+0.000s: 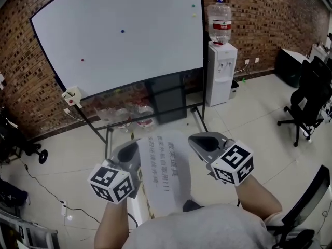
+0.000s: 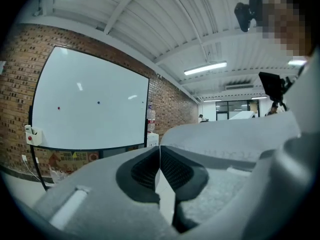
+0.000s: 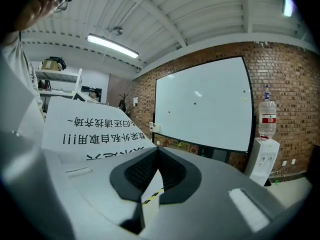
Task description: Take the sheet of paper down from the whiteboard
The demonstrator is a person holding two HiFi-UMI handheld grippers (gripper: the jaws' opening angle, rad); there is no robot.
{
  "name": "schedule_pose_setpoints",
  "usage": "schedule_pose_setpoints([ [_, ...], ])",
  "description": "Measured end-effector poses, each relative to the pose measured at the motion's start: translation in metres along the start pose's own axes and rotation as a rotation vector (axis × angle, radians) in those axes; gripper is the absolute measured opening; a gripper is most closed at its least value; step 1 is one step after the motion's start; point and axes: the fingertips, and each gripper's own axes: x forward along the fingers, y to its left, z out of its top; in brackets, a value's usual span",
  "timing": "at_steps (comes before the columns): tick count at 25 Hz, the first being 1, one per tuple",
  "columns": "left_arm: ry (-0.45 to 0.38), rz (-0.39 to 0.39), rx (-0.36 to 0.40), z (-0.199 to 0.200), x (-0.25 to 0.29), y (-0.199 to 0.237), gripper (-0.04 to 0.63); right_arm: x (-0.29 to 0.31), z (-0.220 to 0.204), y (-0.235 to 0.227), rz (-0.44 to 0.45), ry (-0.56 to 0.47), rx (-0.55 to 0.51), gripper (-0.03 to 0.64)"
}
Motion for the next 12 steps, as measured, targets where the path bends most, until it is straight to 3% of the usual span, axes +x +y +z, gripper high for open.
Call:
schedule_pose_setpoints([
  [5, -0.024, -0.004, 0.016, -0.003, -0.049, -0.019, 0.002, -0.015, 0.002, 0.047, -0.002, -0.012, -0.024, 0.002],
  [12, -0.041, 0.009, 0.02, 0.0, -0.069, -0.024, 0.002, -0.019, 0.005, 0.063, 0.002, -0.015, -0.04, 0.002],
])
